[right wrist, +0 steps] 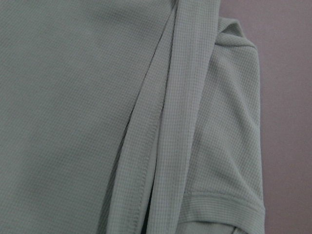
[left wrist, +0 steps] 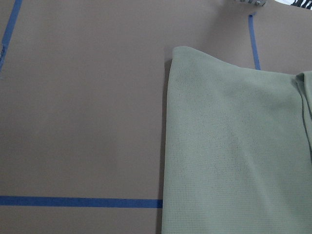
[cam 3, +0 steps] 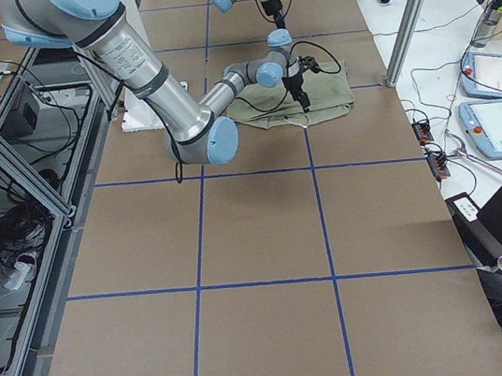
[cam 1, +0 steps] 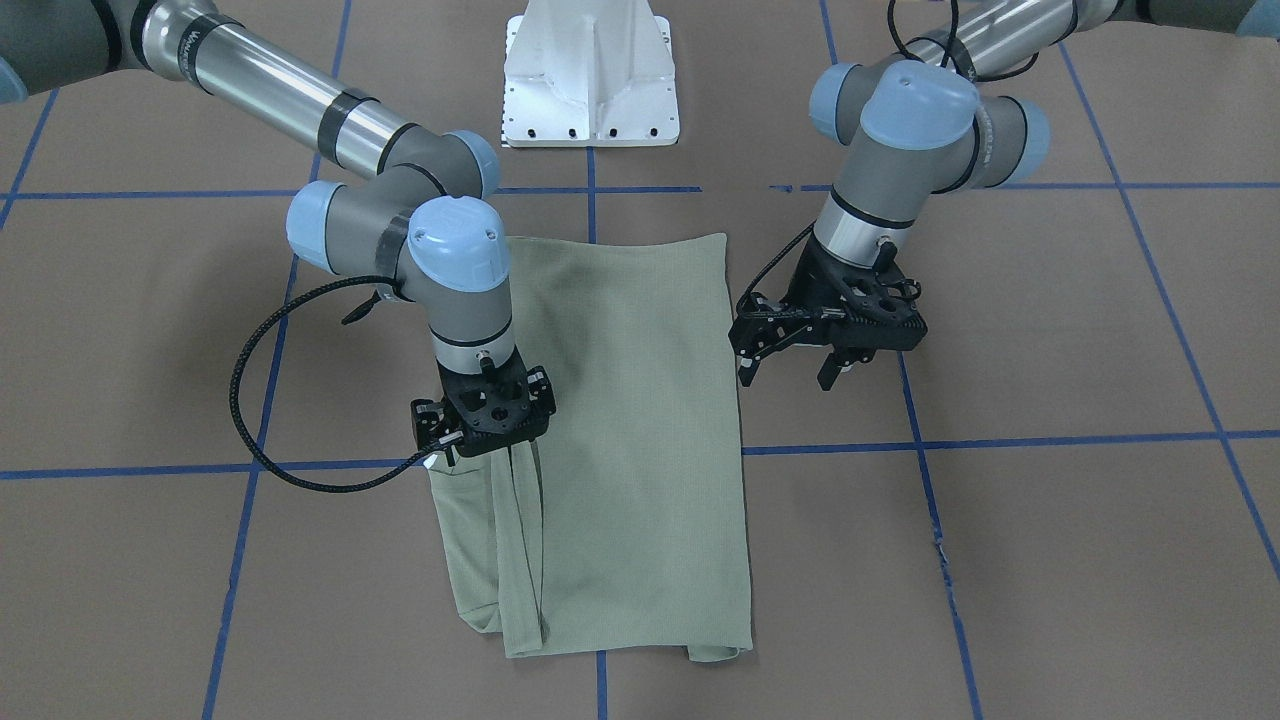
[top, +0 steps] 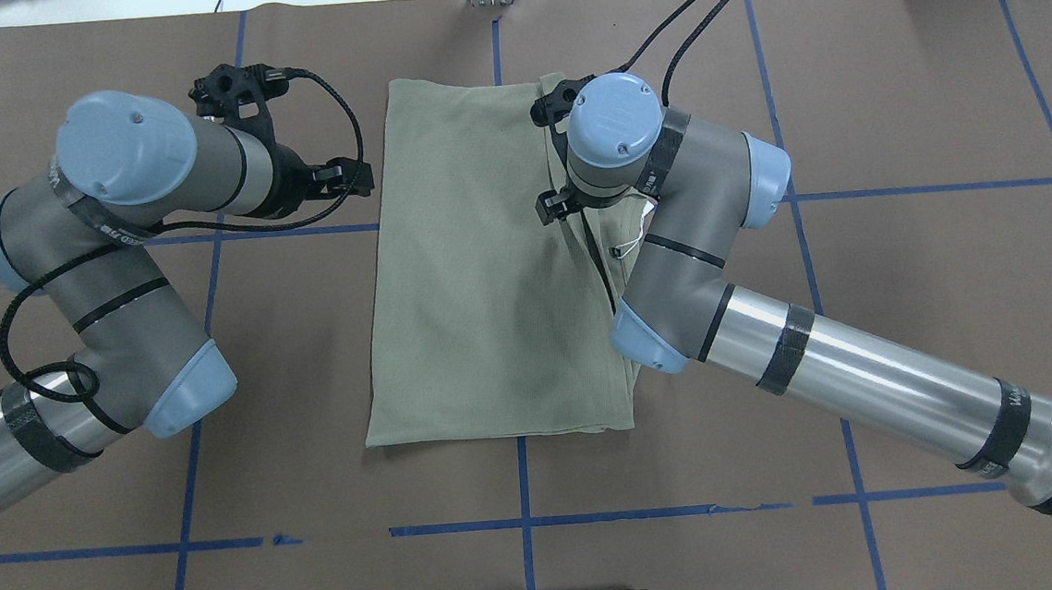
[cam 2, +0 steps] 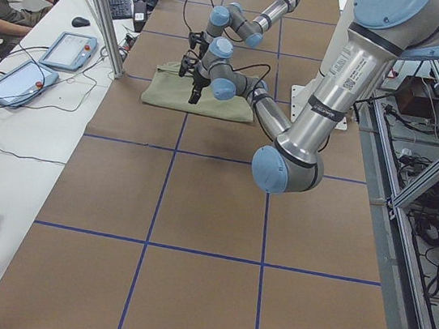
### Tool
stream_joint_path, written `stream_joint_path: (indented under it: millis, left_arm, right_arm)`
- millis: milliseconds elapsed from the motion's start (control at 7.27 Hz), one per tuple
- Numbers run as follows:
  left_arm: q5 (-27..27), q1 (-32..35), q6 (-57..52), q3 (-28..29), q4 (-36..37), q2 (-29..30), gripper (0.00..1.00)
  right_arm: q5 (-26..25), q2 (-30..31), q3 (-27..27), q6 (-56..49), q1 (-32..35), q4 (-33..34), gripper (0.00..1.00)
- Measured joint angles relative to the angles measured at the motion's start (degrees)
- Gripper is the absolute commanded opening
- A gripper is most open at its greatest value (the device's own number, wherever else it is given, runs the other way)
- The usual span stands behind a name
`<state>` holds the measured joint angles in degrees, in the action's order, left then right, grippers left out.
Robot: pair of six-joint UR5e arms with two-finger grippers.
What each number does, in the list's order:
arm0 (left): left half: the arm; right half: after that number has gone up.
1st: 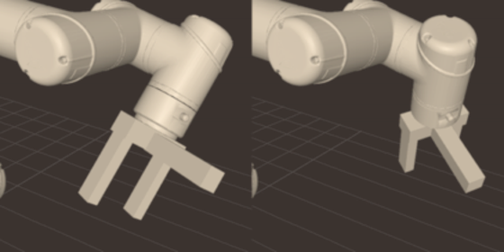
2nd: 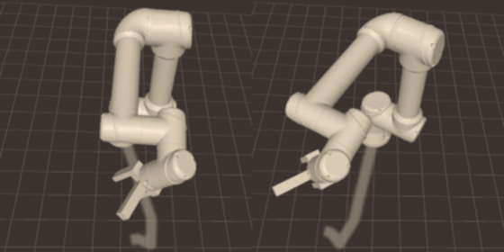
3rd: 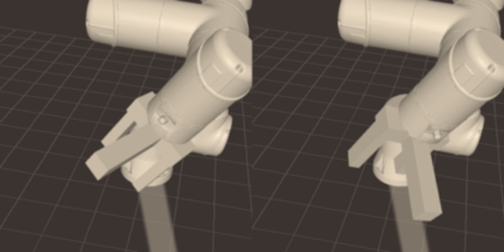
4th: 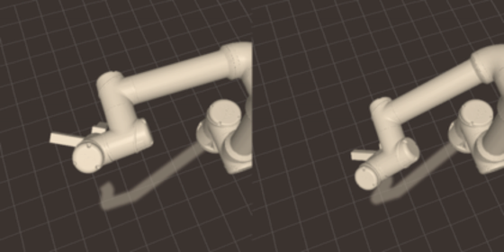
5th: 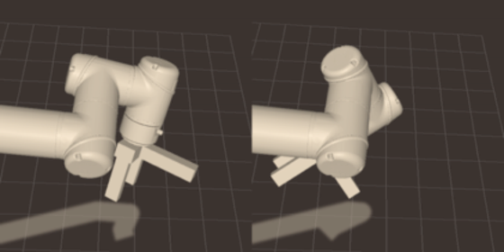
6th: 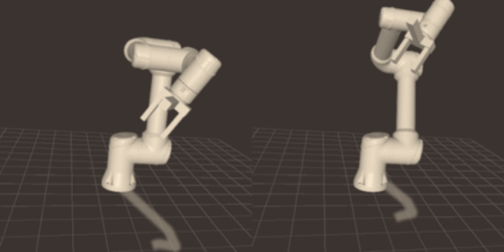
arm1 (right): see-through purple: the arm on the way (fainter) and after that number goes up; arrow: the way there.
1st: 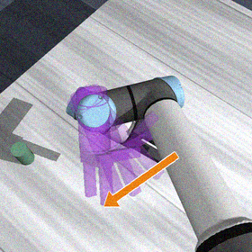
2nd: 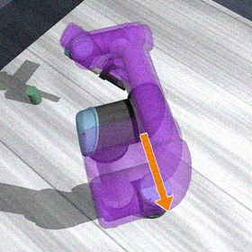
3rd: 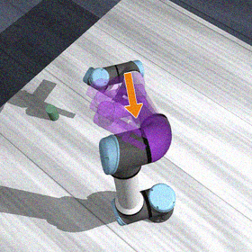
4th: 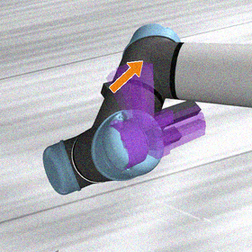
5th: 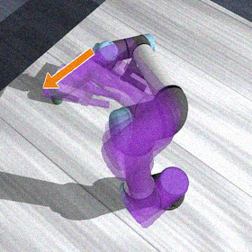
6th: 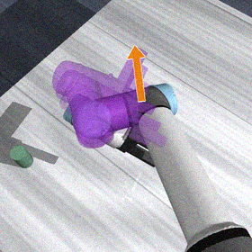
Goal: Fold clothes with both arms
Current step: 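Tuck the folded side edge with the right gripper near the collar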
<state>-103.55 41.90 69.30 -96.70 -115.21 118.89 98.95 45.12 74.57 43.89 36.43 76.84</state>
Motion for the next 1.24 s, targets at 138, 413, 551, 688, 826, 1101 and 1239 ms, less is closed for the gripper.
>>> stream_joint_path:
  millis: [138, 413, 551, 688, 826, 1101, 1239]
  left_arm:
    - [-0.6, 0.1, 0.0, -0.1, -0.2, 0.0, 1.0]
    - [-1.0, 0.2, 0.0, 0.0, -0.3, 0.0, 1.0]
    - [-1.0, 0.1, 0.0, 0.1, -0.4, 0.0, 1.0]
    - [-1.0, 0.1, 0.0, 0.1, -0.4, 0.0, 1.0]
    - [-1.0, 0.1, 0.0, 0.1, -0.4, 0.0, 1.0]
    - [-1.0, 0.1, 0.0, 0.1, -0.4, 0.0, 1.0]
    - [-1.0, 0.1, 0.0, 0.1, -0.4, 0.0, 1.0]
  right_arm:
    - [0.1, 0.1, -0.1, 0.1, -0.1, 0.0, 1.0]
    - [0.5, -0.1, -0.1, 0.3, -0.4, 0.0, 1.0]
    - [0.7, -0.2, -0.1, 0.3, -0.5, 0.0, 1.0]
    - [0.7, -0.2, -0.2, 0.3, -0.8, 0.0, 1.0]
    - [0.7, -0.1, -0.3, 0.3, -1.0, 0.0, 1.0]
    - [0.7, 0.3, -1.0, 0.3, -1.2, -0.1, 1.0]
    - [1.0, 0.4, -1.3, 0.2, -0.9, -0.1, 1.0]
